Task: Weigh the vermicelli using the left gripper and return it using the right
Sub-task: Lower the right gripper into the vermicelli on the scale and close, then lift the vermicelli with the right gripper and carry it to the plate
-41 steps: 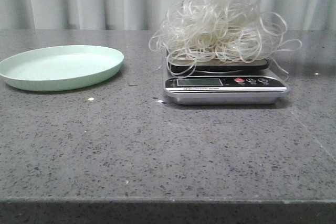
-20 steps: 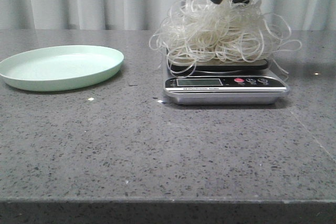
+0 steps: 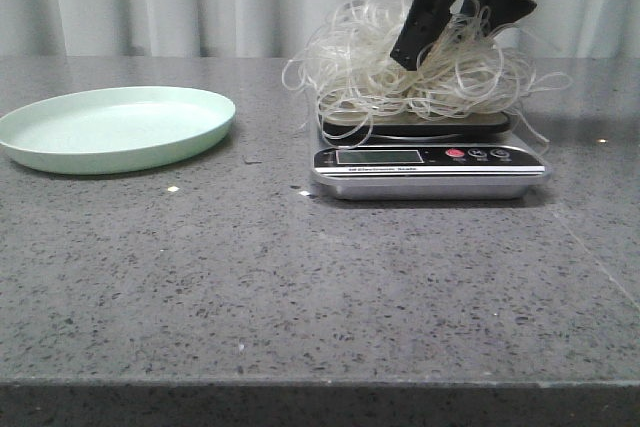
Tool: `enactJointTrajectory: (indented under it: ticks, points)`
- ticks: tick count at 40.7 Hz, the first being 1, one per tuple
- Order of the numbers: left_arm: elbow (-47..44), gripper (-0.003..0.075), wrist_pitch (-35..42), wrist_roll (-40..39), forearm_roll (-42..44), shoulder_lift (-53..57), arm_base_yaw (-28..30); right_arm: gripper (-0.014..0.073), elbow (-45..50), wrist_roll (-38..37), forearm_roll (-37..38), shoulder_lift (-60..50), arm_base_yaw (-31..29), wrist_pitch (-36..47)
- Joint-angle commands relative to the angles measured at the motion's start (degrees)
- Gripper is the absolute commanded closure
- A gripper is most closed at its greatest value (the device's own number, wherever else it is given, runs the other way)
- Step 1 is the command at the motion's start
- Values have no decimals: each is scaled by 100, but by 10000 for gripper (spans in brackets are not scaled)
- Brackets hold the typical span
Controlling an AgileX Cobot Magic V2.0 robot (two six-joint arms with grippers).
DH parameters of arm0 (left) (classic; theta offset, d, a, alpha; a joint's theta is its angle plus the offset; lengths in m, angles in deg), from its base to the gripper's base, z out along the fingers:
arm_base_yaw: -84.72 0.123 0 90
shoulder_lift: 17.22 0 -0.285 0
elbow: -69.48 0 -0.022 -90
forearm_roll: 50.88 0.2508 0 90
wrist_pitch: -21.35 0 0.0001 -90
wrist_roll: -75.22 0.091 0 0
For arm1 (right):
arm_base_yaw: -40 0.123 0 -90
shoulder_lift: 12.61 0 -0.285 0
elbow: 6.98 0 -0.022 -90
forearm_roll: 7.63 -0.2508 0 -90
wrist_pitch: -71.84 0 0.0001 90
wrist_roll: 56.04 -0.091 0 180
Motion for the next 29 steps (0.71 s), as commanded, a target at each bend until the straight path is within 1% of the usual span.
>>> enactJointTrajectory:
  ticks: [1,6,8,10,18,29]
  points:
    - [146,584,482,-70,-24,-53,12,149,-161,66,-94,-201,8,6]
    - [146,584,482,-70,-24,-53,12,383,-253,66,-94,-207,8,-179]
    - [146,584,482,-70,-24,-53,12,452,-304,66,-94,-207,8,-247]
    - [146,584,482,-70,-24,-53,12,435,-376,66,-94,-207,8,-307]
    - [146,584,482,-70,-24,-53,12,441,-721,53,-94,-238,8,-516]
    - [146,584,482,-70,-24,-53,12,441,-1614,6,-94,-391,8,-824]
